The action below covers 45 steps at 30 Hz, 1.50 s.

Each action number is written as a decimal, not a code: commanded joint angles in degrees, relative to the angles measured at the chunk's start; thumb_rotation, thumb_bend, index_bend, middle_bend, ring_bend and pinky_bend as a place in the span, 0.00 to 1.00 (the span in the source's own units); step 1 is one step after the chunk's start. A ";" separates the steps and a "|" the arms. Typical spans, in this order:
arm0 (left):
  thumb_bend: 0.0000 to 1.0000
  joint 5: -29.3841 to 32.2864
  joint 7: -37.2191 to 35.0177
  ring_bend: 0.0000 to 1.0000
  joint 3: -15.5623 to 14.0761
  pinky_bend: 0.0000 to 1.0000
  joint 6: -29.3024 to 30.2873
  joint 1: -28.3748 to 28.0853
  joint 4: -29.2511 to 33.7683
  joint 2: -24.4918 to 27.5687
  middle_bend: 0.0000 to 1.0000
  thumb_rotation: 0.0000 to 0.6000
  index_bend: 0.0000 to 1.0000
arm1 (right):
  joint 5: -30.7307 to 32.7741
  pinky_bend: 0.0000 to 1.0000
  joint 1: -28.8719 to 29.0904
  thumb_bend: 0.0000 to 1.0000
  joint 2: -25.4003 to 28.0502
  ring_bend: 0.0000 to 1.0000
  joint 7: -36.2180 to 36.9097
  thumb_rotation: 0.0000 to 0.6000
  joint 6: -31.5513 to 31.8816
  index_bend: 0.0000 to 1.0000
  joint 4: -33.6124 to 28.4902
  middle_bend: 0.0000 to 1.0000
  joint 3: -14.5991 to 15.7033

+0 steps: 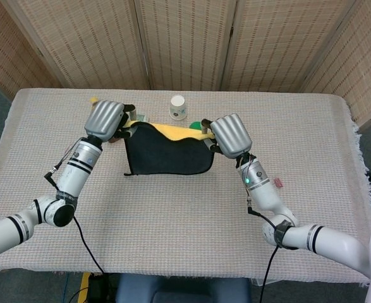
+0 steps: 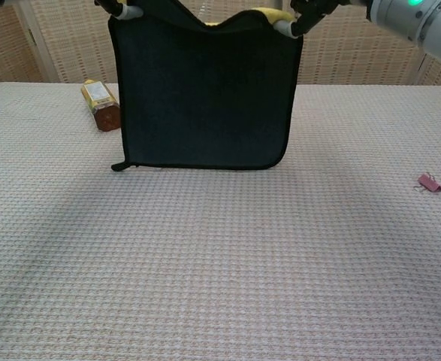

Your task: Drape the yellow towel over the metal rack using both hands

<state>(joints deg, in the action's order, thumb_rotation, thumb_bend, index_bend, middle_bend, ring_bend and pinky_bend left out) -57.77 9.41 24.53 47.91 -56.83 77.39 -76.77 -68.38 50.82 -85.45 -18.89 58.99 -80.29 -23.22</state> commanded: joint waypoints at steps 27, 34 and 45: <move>0.41 10.16 2.54 0.75 -1.05 0.97 -4.56 -6.03 -15.79 -5.91 0.94 1.00 0.59 | 6.99 1.00 9.45 0.49 -8.87 1.00 -0.45 1.00 -4.76 0.65 16.99 0.97 -1.23; 0.28 14.38 6.00 0.44 -1.56 0.86 -5.32 -7.29 -17.07 -6.80 0.56 1.00 0.36 | 10.08 1.00 10.10 0.43 -8.68 1.00 -0.75 1.00 -6.90 0.20 17.54 0.92 -1.58; 0.14 14.19 3.16 0.04 -1.03 0.37 -4.84 -6.76 -16.95 -6.72 0.08 1.00 0.08 | 9.21 1.00 9.05 0.28 -6.36 1.00 0.01 1.00 -5.52 0.00 15.15 0.91 -0.40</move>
<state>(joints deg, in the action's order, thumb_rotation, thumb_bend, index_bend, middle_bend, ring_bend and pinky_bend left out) -43.36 13.05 23.44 42.93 -63.94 59.98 -83.81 -58.63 60.30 -92.45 -19.04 53.07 -64.35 -24.04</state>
